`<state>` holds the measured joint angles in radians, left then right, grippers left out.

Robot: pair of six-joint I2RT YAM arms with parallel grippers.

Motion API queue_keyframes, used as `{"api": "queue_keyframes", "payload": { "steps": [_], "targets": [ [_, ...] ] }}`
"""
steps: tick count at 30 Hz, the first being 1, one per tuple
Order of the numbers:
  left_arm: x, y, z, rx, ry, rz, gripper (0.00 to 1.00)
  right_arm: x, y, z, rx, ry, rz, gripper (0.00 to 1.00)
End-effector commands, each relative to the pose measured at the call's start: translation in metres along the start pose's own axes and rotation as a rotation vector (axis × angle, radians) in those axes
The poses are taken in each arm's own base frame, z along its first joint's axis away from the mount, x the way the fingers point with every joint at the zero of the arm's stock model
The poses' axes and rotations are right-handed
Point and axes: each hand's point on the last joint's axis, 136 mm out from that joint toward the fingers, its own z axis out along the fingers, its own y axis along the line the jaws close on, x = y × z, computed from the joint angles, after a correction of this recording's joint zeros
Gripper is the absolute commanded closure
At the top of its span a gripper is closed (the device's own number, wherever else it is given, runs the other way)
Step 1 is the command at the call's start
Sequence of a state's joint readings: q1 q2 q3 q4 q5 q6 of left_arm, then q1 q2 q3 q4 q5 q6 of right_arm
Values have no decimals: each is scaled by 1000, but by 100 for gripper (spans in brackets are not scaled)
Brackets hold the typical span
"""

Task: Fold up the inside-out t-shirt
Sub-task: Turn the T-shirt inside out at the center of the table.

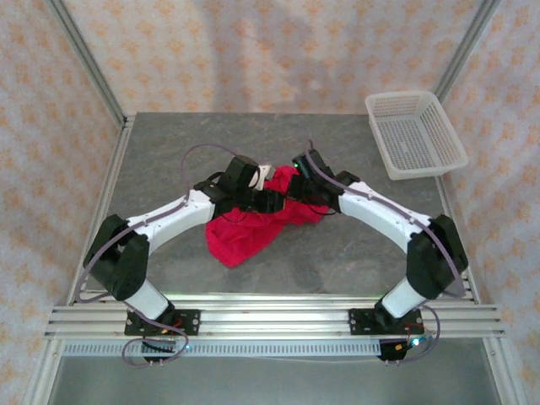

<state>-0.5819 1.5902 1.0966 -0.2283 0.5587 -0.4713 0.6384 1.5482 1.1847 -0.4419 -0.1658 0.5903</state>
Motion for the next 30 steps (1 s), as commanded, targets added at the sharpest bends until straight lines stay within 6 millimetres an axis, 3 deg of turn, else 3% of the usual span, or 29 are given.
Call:
{"api": "queue_keyframes", "payload": {
  "steps": [1,10,18,20,23,27,30],
  "targets": [
    [-10,-2,10,16,-25,58,61,-5,5,-12,-68,-29,54,100],
    [-3,24,38,-43,11,43,58,-8,0,-14,-76,-30,78,100],
    [-8,32,58,-43,10,31,56,-6,1,-12,-80,-21,76,100],
    [-7,32,61,-34,20,29,64,-8,-3,-13,-72,-28,81,100],
    [-5,37,64,-31,34,16,99,-11,-7,-16,-75,-33,96,100],
    [-8,34,54,-15,25,-8,100,-19,-18,-19,-65,-49,114,100],
    [-23,21,30,-20,-39,-5,100,-25,-29,-18,-47,-61,129,100]
  ]
}}
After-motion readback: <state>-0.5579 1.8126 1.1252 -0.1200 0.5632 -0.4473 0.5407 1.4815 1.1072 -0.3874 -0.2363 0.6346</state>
